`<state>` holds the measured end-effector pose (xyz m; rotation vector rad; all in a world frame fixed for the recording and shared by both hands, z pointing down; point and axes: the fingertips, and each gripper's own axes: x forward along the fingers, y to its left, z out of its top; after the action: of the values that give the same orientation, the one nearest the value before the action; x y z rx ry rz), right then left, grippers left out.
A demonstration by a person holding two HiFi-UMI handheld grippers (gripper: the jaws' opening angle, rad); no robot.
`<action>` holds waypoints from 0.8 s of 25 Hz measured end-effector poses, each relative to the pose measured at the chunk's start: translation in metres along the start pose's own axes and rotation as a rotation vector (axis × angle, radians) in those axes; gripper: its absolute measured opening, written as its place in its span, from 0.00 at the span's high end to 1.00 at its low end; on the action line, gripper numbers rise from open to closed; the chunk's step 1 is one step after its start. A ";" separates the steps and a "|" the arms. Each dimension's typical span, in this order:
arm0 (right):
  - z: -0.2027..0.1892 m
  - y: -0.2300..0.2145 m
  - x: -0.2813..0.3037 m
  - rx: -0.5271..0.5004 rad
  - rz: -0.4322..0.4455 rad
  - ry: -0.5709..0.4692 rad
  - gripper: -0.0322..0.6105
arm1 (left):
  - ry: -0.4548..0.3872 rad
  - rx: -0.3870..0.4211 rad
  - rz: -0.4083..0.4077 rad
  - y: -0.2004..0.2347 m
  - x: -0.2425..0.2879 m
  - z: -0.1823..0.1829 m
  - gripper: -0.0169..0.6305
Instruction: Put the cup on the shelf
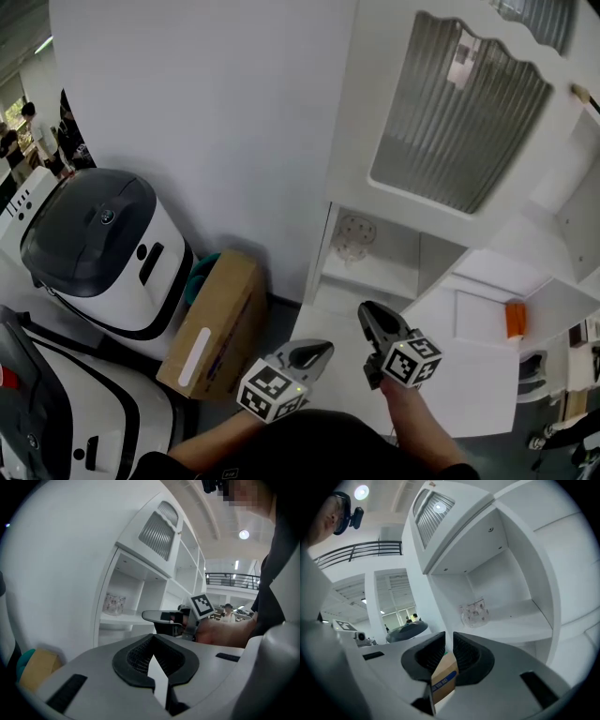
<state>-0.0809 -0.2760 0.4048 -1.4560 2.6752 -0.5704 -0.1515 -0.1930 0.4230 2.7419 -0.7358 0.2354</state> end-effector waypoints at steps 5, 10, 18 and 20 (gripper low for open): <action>-0.026 0.020 -0.053 -0.011 0.093 0.016 0.87 | 0.016 -0.005 0.018 -0.025 0.013 -0.006 0.97; -0.046 0.044 -0.099 -0.009 0.220 0.051 0.89 | 0.017 -0.025 0.066 -0.049 0.026 -0.010 0.97; -0.032 0.066 -0.140 -0.002 0.307 0.012 0.91 | -0.019 -0.039 0.099 -0.065 0.014 -0.004 0.97; -0.019 0.068 -0.142 -0.004 0.282 -0.026 0.91 | -0.025 -0.027 0.085 -0.061 0.007 0.002 0.97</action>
<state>-0.0600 -0.1207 0.3808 -1.0503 2.7909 -0.5187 -0.1136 -0.1462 0.4086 2.6954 -0.8578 0.2077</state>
